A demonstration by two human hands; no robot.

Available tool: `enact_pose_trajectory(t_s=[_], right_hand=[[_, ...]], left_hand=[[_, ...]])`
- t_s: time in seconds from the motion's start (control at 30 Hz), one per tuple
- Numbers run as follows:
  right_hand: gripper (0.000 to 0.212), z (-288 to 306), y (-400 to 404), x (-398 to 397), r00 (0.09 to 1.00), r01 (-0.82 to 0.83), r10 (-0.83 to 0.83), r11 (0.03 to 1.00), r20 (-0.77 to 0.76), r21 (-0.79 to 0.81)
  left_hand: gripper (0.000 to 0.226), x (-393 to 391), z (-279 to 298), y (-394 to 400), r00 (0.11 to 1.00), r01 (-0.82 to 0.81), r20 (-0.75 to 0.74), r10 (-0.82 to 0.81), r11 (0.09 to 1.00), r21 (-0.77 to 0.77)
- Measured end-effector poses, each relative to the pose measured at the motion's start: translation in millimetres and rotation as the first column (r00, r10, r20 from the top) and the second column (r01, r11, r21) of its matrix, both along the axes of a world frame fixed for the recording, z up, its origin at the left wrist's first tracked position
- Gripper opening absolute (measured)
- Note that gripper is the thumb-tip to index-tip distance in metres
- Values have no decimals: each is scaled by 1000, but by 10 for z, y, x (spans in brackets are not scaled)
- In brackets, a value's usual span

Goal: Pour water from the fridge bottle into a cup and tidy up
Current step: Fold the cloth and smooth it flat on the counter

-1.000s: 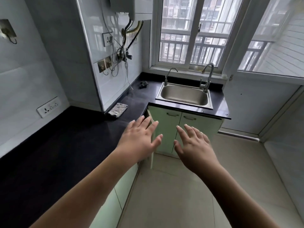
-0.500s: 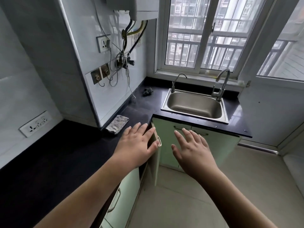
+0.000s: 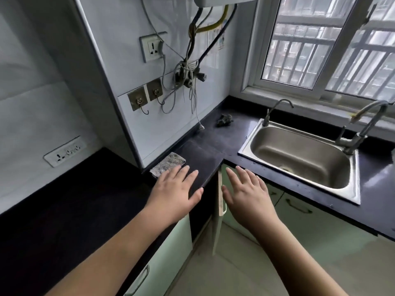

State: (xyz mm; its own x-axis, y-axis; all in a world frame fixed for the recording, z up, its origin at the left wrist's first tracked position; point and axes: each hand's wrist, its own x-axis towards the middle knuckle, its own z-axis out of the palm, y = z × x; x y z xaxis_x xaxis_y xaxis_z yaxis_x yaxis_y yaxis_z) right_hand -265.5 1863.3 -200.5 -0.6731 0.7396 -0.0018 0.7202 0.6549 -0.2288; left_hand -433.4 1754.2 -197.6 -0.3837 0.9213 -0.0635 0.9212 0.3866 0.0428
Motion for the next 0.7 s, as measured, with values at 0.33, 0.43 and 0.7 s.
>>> enact_pose_trajectory(t_s=[0.33, 0.43, 0.7], right_hand=[[59, -387, 356, -1031, 986, -168, 168, 986, 23, -2], [60, -540, 377, -1359, 979, -198, 199, 979, 35, -40], [59, -906, 543, -1833, 967, -225, 232, 972, 106, -70]], left_hand=[[84, -710, -418, 129, 993, -120, 1, 120, 992, -36], [66, -979, -633, 187, 992, -124, 25, 126, 990, -70], [65, -1492, -1220, 365, 981, -149, 103, 162, 981, -124]])
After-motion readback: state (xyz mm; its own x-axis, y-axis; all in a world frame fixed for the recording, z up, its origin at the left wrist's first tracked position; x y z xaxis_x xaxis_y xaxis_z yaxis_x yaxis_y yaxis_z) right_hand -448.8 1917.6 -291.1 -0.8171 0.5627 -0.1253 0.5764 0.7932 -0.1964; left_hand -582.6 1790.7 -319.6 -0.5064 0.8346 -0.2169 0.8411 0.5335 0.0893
